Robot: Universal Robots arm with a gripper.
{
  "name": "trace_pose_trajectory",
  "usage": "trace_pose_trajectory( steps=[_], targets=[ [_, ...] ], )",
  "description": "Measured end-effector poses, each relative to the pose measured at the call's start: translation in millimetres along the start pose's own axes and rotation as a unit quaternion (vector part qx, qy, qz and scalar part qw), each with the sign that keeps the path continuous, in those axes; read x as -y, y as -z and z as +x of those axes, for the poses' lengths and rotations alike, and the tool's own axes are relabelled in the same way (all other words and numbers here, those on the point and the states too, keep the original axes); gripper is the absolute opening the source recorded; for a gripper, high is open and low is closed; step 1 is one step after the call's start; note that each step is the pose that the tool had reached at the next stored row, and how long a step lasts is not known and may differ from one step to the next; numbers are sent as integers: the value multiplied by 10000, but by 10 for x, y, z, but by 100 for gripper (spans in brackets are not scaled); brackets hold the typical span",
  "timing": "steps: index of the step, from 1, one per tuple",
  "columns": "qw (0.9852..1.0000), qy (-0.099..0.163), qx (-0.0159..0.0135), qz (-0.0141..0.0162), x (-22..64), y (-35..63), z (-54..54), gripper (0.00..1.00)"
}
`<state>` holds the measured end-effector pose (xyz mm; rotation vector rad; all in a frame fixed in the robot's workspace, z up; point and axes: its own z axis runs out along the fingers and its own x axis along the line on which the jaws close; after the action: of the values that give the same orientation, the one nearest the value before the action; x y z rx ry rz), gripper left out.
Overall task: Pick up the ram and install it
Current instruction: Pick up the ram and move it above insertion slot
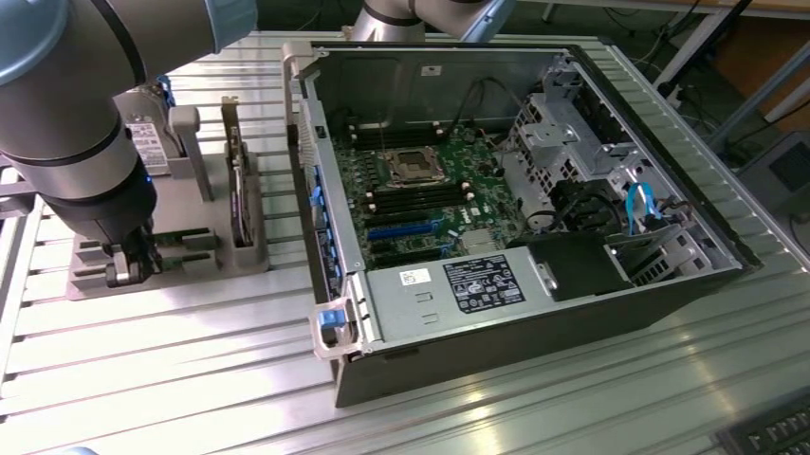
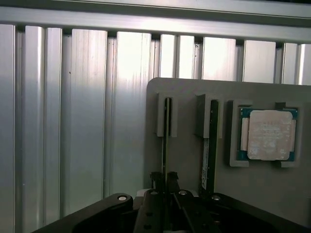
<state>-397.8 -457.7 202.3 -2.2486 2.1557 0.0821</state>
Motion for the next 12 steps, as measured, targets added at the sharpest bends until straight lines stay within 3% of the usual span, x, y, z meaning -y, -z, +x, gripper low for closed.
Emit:
trace_pose_trajectory(
  steps=[12],
  targets=[
    [10000, 0, 0, -1, -4, 246, -13, 14]
  ],
)
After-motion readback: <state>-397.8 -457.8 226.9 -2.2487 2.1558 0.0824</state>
